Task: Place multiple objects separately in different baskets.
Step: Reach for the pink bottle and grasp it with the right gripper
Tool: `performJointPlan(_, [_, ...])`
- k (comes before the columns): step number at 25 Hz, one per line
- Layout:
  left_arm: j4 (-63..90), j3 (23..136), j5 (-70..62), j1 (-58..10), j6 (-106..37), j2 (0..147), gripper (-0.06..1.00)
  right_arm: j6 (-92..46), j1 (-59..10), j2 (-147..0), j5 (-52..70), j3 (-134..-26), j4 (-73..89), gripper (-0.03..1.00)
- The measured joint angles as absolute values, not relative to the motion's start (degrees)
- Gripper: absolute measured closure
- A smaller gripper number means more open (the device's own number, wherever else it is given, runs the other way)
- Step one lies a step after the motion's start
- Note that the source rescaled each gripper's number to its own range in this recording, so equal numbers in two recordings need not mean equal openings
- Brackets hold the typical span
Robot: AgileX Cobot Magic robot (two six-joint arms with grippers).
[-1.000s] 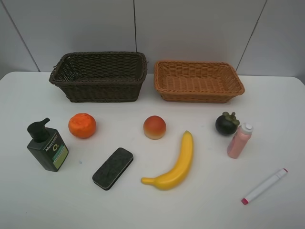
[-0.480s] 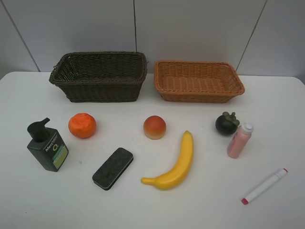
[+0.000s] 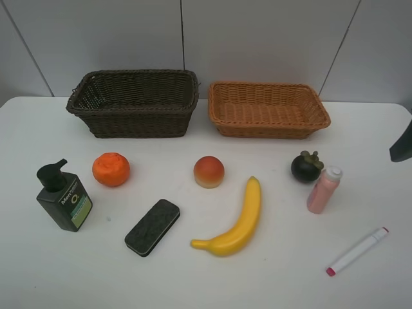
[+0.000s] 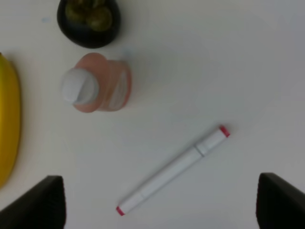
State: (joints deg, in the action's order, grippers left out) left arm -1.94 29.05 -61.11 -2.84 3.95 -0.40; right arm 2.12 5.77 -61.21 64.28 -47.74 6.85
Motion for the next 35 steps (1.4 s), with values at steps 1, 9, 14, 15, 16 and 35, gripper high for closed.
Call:
performJointPlan(1, [-1.94, 29.05, -61.11, -2.84, 3.95, -0.4, -0.05, 2.07, 5.74, -62.66, 64.08, -47.74, 7.75, -0.03])
performJointPlan(9, [-1.94, 29.05, -61.11, -2.84, 3.95, -0.4, -0.05, 6.6, -4.5, -70.57, 57.12, -47.74, 6.41, -0.03])
performJointPlan(14, [-1.94, 29.05, -61.11, -2.84, 3.95, -0.4, -0.05, 12.34, -8.33, -76.56, 52.85, -47.74, 4.54, -0.03])
performJointPlan(15, [-1.94, 29.05, -61.11, -2.84, 3.95, -0.4, -0.05, 13.18, -8.56, -77.89, 52.2, -47.74, 4.48, -0.03])
performJointPlan(16, [-1.94, 29.05, -61.11, -2.84, 3.95, -0.4, -0.05, 13.62, -8.68, -79.17, 51.37, -47.74, 4.41, -0.03])
performJointPlan(35, [-1.94, 29.05, -61.11, -2.84, 3.95, -0.4, -0.05, 14.52, -9.22, -94.12, 42.46, -47.92, 4.24, -0.03])
